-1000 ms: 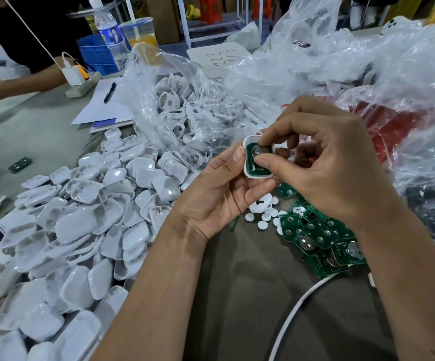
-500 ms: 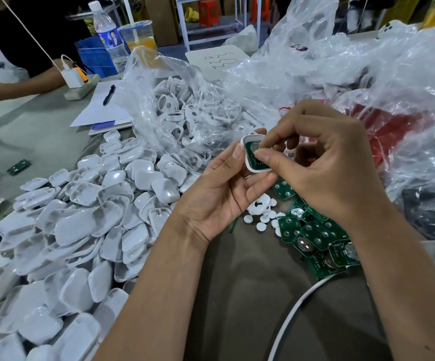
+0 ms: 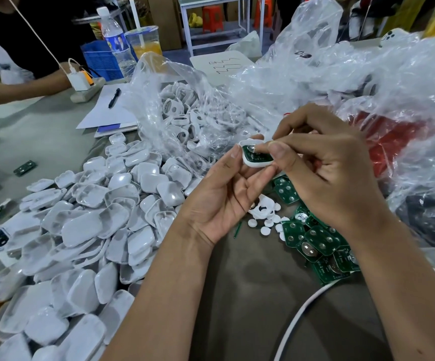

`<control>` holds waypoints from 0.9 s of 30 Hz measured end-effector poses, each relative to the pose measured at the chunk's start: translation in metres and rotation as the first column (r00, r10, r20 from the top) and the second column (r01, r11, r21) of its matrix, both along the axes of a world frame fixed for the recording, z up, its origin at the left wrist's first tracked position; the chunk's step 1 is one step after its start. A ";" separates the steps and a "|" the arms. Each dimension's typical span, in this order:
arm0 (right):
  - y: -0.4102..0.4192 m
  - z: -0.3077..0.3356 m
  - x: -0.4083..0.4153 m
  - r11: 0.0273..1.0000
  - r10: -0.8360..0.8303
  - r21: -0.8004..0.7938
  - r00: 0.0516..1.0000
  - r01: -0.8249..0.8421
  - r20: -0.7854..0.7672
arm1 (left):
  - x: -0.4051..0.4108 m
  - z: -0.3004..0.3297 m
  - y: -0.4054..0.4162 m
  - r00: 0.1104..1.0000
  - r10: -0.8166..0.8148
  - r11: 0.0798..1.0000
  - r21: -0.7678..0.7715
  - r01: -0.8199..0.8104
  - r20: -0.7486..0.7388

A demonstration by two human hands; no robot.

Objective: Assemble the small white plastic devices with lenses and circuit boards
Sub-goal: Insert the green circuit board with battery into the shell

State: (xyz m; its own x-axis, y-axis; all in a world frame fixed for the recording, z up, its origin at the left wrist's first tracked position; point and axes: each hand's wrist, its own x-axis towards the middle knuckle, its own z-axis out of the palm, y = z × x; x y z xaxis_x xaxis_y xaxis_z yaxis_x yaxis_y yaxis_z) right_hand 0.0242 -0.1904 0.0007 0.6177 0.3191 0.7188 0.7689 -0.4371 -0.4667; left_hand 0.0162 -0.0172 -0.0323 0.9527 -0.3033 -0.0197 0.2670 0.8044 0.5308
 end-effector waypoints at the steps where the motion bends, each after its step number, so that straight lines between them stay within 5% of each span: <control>1: 0.001 0.000 -0.001 1.000 -0.004 -0.003 1.000 0.004 0.006 | 0.000 -0.001 0.000 1.000 0.002 1.000 -0.002 -0.002 0.004; 9: 0.006 -0.003 -0.002 1.000 -0.024 0.003 0.999 0.024 0.022 | 0.001 -0.006 0.001 0.998 0.029 0.997 -0.068 -0.026 0.054; 16: 0.001 0.003 -0.005 0.952 0.074 0.299 0.997 -0.070 -0.002 | -0.003 -0.005 0.003 0.977 -0.045 0.973 -0.212 0.090 0.207; 27: 0.007 0.001 -0.007 0.990 -0.025 0.143 0.997 0.015 0.067 | -0.001 -0.007 0.003 0.960 0.025 0.998 -0.065 -0.008 0.277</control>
State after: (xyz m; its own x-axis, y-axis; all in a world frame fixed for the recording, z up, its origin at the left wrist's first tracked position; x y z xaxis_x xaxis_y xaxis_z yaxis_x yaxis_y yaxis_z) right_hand 0.0174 -0.1839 0.0013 0.5707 0.1985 0.7968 0.7929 -0.3856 -0.4718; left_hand 0.0153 -0.0140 -0.0395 0.9228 -0.2797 0.2650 0.1027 0.8415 0.5305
